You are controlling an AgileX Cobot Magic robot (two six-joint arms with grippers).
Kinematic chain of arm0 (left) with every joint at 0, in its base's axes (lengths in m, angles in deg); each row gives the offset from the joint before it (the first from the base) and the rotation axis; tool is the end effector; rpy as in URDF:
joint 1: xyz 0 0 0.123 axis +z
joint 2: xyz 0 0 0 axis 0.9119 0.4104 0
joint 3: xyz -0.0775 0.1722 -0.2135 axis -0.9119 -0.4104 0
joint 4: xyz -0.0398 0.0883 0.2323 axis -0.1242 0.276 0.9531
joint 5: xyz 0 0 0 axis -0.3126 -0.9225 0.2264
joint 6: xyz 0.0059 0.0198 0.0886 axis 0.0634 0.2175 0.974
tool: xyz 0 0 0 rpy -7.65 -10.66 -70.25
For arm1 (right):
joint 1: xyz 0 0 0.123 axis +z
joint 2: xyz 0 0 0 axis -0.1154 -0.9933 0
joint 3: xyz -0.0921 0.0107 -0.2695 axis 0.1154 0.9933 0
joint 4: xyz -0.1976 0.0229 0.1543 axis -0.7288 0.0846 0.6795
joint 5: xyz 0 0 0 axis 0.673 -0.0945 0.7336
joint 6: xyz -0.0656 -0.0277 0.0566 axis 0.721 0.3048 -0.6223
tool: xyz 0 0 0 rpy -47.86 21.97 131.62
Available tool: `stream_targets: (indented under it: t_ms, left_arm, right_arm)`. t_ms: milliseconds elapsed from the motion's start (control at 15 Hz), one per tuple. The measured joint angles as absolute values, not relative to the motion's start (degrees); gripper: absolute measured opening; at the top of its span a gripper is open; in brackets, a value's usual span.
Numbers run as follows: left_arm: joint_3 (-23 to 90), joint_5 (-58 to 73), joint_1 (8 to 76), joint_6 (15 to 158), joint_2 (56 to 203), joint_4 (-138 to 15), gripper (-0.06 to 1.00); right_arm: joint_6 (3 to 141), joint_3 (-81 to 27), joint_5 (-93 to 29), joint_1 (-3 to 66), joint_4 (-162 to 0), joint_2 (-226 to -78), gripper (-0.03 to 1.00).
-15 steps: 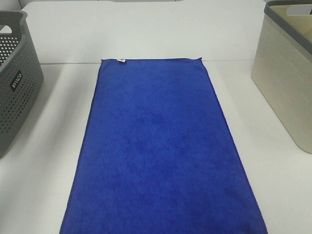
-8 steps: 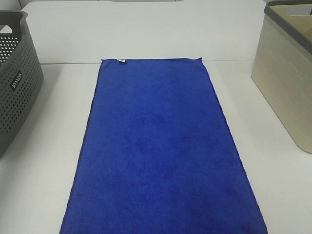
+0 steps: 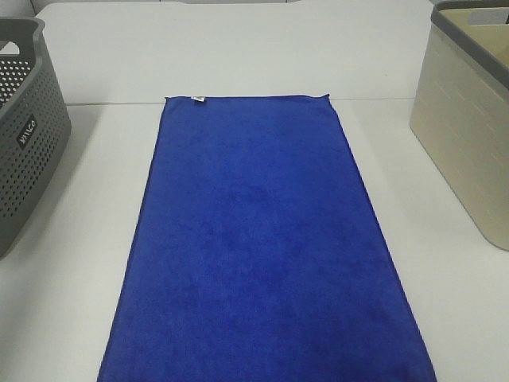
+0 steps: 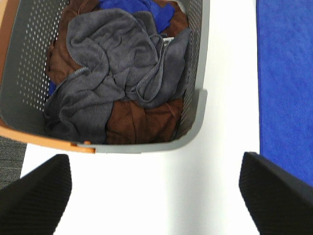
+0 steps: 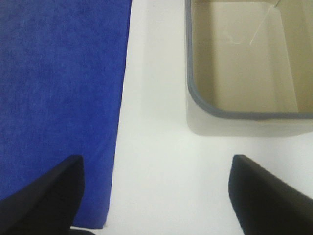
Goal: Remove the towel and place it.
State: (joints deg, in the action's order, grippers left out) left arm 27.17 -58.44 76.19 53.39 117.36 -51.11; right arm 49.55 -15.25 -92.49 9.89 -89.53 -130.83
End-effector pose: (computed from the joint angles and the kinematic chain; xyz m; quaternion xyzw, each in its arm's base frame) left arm 0.1829 0.0296 0.4129 -0.0776 0.9431 0.0089 0.3233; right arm 0.1422 0.0074 0.4144 -0.0311 0.9336 0.0044 0.3570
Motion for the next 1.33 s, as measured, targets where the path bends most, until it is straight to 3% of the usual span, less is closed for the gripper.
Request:
stream_targets:
  t_ms: [333, 800, 1067, 1333]
  left_arm:
    - [14.1, -58.4, 76.2, 53.2, 98.0, -49.8, 0.85]
    - [-2.9, -56.4, 76.2, 52.3, 73.8, -50.7, 0.85]
    - [-6.0, -58.1, 75.9, 55.6, 61.0, -50.1, 0.85]
    - [-6.9, -58.3, 70.8, 56.3, 59.2, -46.6, 0.85]
  right_arm:
    - [49.6, 1.4, -92.6, 9.9, -91.5, -107.1, 0.8]
    - [49.6, 11.7, -92.6, 9.9, -96.5, -90.2, 0.8]
    - [49.6, 16.0, -92.6, 9.9, -96.6, -79.8, 0.8]
    - [50.0, 18.3, -92.7, 9.9, -97.0, -78.5, 0.8]
